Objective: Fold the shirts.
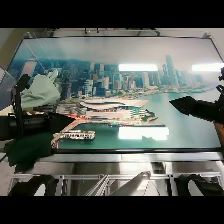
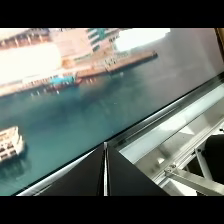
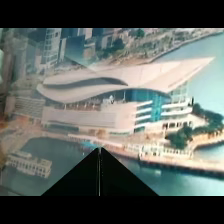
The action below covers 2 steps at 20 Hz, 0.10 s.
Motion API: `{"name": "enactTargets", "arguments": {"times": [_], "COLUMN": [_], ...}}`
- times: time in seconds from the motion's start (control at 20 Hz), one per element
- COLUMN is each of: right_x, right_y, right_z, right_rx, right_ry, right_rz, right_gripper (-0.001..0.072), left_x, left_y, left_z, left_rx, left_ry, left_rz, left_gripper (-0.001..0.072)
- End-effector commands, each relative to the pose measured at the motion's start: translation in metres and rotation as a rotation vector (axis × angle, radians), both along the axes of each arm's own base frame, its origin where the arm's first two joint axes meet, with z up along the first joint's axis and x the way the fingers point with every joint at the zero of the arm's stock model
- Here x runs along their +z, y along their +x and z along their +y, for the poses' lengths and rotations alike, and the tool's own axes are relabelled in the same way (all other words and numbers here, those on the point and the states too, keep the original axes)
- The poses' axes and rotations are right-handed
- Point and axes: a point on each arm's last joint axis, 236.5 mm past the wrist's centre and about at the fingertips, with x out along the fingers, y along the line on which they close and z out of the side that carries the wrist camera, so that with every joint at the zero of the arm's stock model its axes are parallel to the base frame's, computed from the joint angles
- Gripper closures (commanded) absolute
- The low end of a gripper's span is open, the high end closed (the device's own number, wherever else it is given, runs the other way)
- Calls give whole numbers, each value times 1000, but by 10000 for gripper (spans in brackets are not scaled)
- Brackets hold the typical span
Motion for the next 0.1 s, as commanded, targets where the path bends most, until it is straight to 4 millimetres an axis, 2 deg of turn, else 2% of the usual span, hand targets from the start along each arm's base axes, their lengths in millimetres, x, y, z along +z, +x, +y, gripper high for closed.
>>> {"name": "enactTargets", "arguments": {"times": [0.0,0.05], "right_x": [1,1], "right_y": [0,0], "right_z": [1,1], "right_rx": [-1,-1], "right_ry": [6,6], "right_rz": [-2,-2], "right_gripper": [694,694], "left_x": [6,6], "left_y": [0,0], "left_z": [1,1], "left_rx": [10,10], "left_ry": [-2,-2], "left_rz": [-32,-32], "left_gripper": [698,698]}}
